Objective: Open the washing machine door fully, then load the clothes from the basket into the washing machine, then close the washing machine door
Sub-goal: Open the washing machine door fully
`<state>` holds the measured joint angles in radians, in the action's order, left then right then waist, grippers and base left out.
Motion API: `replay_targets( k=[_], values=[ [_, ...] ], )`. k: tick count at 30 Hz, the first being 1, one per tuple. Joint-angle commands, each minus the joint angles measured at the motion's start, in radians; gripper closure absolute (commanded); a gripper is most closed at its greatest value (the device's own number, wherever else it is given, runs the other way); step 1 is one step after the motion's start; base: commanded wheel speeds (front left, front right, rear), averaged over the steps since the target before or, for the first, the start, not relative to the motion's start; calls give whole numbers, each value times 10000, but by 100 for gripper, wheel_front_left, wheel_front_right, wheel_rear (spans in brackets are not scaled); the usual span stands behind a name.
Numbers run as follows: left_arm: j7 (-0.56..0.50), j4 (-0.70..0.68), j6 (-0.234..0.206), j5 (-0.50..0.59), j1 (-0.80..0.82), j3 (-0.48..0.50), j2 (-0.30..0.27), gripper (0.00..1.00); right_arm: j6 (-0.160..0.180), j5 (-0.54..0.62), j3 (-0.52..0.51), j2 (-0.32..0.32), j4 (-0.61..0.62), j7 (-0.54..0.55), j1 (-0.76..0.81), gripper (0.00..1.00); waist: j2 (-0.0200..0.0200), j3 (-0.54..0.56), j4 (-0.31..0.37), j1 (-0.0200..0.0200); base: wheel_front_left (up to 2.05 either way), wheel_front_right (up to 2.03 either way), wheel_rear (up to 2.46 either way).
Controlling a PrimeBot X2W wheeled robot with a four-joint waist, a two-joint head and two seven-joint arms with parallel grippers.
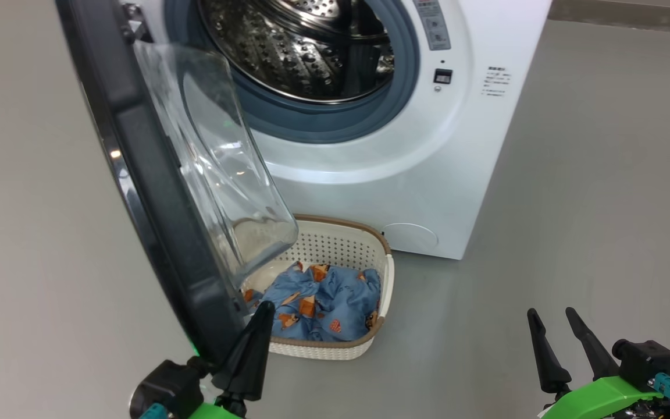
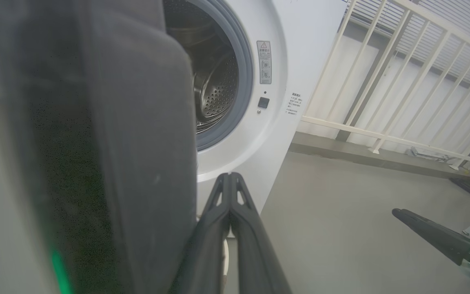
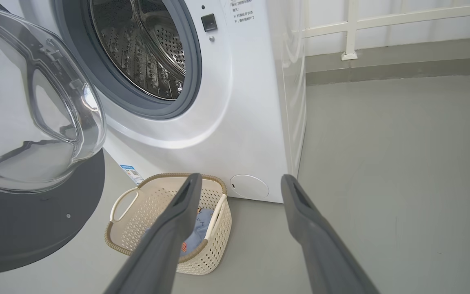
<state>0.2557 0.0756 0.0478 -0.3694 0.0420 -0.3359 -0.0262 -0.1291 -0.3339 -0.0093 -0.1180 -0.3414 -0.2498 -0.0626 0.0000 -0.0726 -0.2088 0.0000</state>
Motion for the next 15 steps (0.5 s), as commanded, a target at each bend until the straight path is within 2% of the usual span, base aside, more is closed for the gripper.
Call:
replay_targets(
  k=[1, 15],
  values=[
    [60, -190, -205, 97, 91, 586, -267, 100, -16, 152, 253, -73, 258, -120, -360, 0, 0, -21, -101, 0, 0, 0, 0],
    [-2, -542, -782, 178, -208, 1032, -500, 100, -16, 182, 340, -111, 244, -120, -360, 0, 0, -8, -657, 0, 0, 0, 0]
  ],
)
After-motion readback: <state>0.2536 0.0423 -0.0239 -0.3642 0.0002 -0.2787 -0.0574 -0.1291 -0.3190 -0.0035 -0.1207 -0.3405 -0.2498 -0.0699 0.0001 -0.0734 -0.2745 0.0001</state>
